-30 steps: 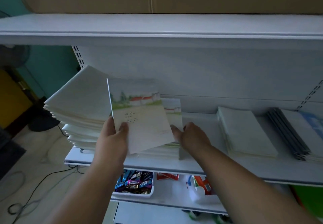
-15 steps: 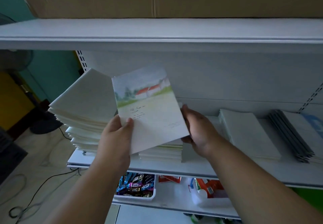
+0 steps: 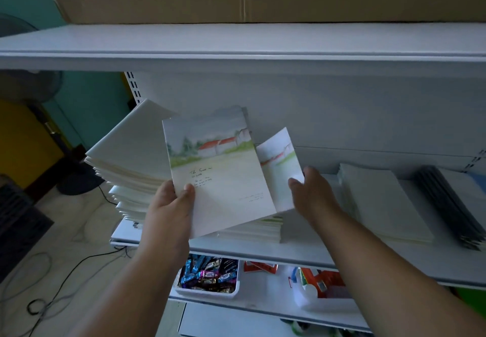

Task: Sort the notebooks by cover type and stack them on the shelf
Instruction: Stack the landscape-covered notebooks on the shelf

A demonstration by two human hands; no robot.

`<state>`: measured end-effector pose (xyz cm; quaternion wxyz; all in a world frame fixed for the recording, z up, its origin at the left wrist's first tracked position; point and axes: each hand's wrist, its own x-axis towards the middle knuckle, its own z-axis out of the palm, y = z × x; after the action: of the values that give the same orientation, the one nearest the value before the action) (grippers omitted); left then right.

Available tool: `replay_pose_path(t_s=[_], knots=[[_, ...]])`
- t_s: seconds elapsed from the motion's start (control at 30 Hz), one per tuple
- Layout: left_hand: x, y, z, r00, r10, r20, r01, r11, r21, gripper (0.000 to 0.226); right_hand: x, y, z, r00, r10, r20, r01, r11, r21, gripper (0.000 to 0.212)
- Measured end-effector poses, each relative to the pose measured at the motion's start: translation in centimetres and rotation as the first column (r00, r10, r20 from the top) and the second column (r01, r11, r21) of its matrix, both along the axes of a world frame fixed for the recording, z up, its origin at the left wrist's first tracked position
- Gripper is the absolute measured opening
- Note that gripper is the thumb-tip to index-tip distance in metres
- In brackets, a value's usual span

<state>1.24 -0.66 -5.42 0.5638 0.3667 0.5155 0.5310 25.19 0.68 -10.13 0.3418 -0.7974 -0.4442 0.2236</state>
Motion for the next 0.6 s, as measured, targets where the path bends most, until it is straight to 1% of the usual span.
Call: replay_pose_path(t_s=[0.03, 0.07, 0.1, 0.13, 0.17, 0.23, 0.3, 0.33, 0.4, 0.43, 0.5, 0.57, 0.6], knots=[[0.4, 0.0, 0.0, 1.0, -0.015, 0.0, 0.015, 1.0, -0.006, 0.019, 0.0, -0.5, 0.5, 0.982, 0.016, -0.188, -0.001, 0.997, 0.08, 0.019], [0.8, 0.0, -0.1, 1.0, -0.029, -0.005, 0.029, 1.0, -0.007, 0.02, -0.3, -1.4, 1.2, 0.925, 0.071, -0.373, -0.013, 0.988, 0.155, 0.013], [1.3, 0.0, -0.2, 0.999, -0.045, -0.017, 0.045, 0.999, -0.003, 0.02, -0.5, -2.3, 1.7, 0.844, 0.133, -0.52, -0.022, 0.976, 0.215, 0.008], [1.9, -0.2, -0.3, 0.997, -0.058, -0.042, 0.059, 0.998, 0.009, 0.021, -0.8, -3.3, 2.2, 0.765, 0.187, -0.617, -0.03, 0.966, 0.255, 0.004], [2.5, -0.3, -0.4, 0.994, -0.073, -0.079, 0.075, 0.997, 0.028, 0.021, -0.8, -4.2, 2.4, 0.715, 0.23, -0.661, -0.042, 0.957, 0.287, 0.008], [3.9, -0.5, -0.5, 0.983, -0.122, -0.138, 0.131, 0.99, 0.058, 0.02, -0.7, -5.6, 2.8, 0.653, 0.27, -0.708, -0.053, 0.948, 0.312, 0.015], [5.6, -0.8, -0.4, 0.973, -0.174, -0.152, 0.184, 0.981, 0.056, 0.019, 0.5, -6.6, 2.6, 0.607, 0.261, -0.751, -0.042, 0.954, 0.298, 0.025], [6.6, -1.1, -0.4, 0.97, -0.186, -0.159, 0.196, 0.979, 0.053, 0.018, 1.4, -7.2, 2.6, 0.589, 0.233, -0.774, -0.031, 0.963, 0.267, 0.035], [8.5, -2.1, -0.7, 0.951, -0.211, -0.225, 0.23, 0.971, 0.061, 0.018, 3.4, -8.4, 3.3, 0.583, 0.157, -0.797, 0.014, 0.979, 0.203, 0.056], [9.6, -2.9, -0.8, 0.93, -0.24, -0.279, 0.271, 0.959, 0.078, 0.018, 4.8, -8.9, 3.7, 0.613, 0.112, -0.782, 0.056, 0.981, 0.185, 0.06], [12.0, -4.8, -1.3, 0.869, -0.318, -0.379, 0.375, 0.923, 0.088, 0.015, 7.6, -9.8, 4.6, 0.724, 0.03, -0.689, 0.139, 0.972, 0.188, 0.057], [15.1, -6.7, -2.2, 0.803, -0.391, -0.451, 0.474, 0.877, 0.084, 0.021, 10.9, -11.2, 4.8, 0.801, -0.066, -0.595, 0.205, 0.964, 0.17, 0.069], [16.9, -7.6, -2.6, 0.765, -0.415, -0.492, 0.513, 0.855, 0.076, 0.024, 12.5, -12.1, 4.8, 0.818, -0.12, -0.562, 0.247, 0.956, 0.155, 0.075]])
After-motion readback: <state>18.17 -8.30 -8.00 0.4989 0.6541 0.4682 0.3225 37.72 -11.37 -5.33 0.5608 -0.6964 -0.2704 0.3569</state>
